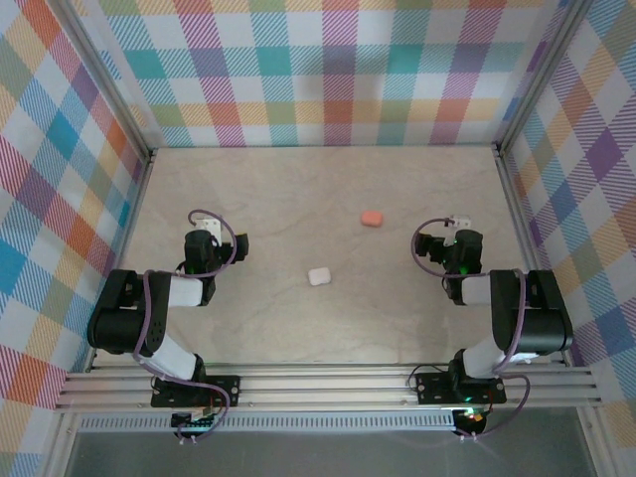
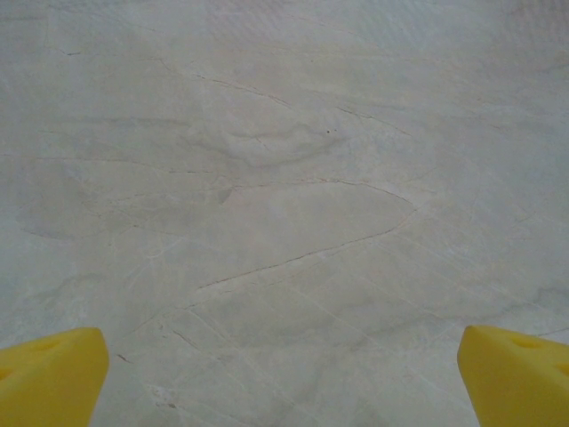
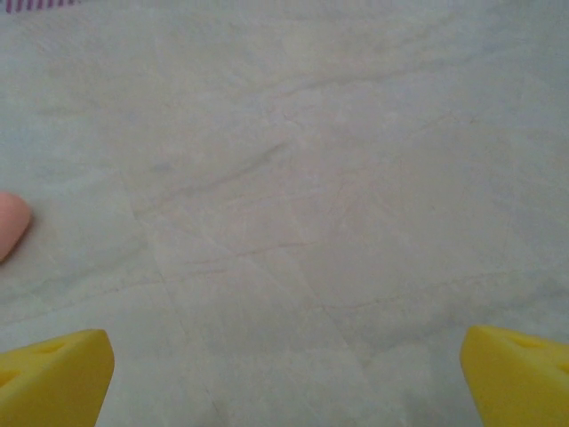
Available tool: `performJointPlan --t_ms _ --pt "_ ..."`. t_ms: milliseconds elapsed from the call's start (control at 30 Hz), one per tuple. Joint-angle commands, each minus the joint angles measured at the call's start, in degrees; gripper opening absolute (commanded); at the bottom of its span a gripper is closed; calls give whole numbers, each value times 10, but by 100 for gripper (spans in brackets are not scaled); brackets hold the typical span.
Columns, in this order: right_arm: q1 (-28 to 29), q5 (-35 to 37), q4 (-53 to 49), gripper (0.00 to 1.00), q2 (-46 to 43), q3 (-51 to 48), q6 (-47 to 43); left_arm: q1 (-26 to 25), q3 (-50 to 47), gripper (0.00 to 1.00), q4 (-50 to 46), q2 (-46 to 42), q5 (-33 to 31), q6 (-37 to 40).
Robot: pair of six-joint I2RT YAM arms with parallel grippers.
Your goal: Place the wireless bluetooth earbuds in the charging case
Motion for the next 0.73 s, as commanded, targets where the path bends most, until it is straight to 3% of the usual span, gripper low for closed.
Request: performJointPlan --t_ms 0,700 --pt "3 -12 56 100 -1 3 -9 8 1 100 18 2 5 -5" --pt "11 -25 34 100 -2 14 -26 8 1 100 20 1 5 -5"
